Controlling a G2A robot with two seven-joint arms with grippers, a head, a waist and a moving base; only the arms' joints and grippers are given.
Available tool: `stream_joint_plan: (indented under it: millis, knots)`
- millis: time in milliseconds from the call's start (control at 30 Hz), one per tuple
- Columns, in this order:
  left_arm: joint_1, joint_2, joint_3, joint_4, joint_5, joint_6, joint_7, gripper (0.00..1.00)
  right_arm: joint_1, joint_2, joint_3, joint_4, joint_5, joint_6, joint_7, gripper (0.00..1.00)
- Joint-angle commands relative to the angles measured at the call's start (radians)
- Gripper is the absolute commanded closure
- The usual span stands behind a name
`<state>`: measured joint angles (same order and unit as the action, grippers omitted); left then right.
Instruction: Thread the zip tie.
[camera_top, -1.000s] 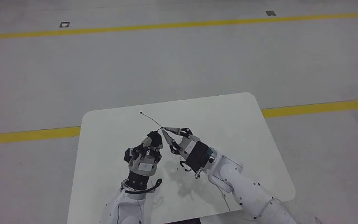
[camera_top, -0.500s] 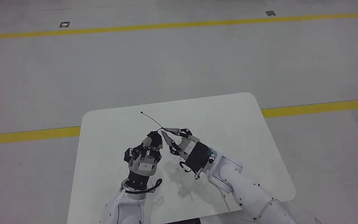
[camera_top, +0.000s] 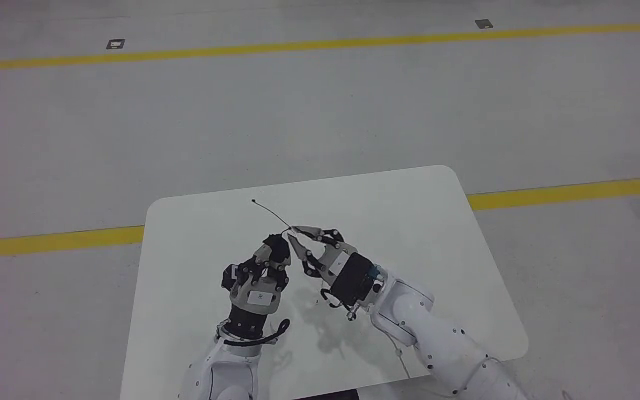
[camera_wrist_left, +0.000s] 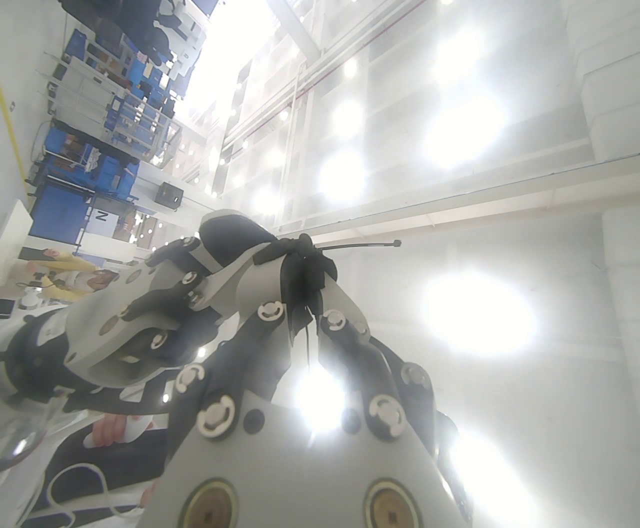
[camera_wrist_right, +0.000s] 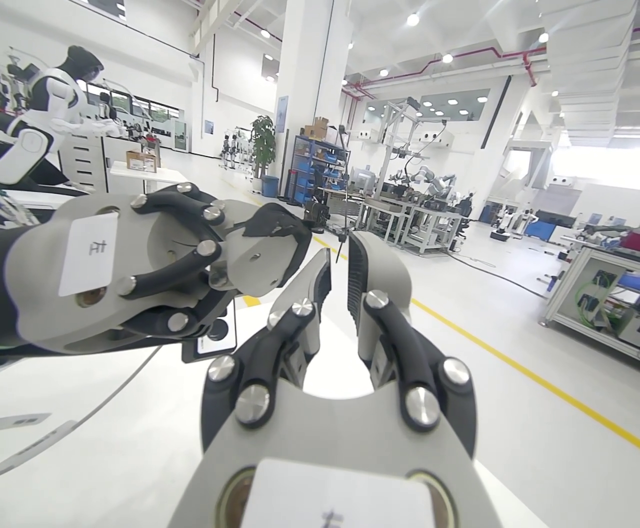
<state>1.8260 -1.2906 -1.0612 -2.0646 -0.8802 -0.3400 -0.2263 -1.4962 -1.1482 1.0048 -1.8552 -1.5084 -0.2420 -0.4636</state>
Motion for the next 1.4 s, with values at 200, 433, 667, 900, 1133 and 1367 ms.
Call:
stream_joint_plan:
  millis: [200,433,667,900,1133,1367]
  knots:
    - [0.000,0.000,0.000,0.000,0.000,0.000,0.000,1.00,0.002,-0.004,0.002,0.002,0.003,-0.007,0.005,0.87]
    - [0.000,0.000,0.000,0.000,0.000,0.000,0.000,1.00,0.004,-0.007,0.004,0.007,0.008,-0.011,0.007,0.88]
    - [0.000,0.000,0.000,0.000,0.000,0.000,0.000,1.00,0.003,-0.009,0.008,0.009,0.011,-0.017,0.008,0.89]
    - [0.000,0.000,0.000,0.000,0.000,0.000,0.000,1.00,0.005,-0.012,0.007,0.010,0.006,-0.022,0.008,0.89]
    - [0.000,0.000,0.000,0.000,0.000,0.000,0.000,1.00,0.005,-0.015,0.008,0.012,0.004,-0.023,0.008,0.91]
    - [0.000,0.000,0.000,0.000,0.000,0.000,0.000,1.00,0.006,-0.017,0.009,0.014,0.000,-0.027,0.010,1.00]
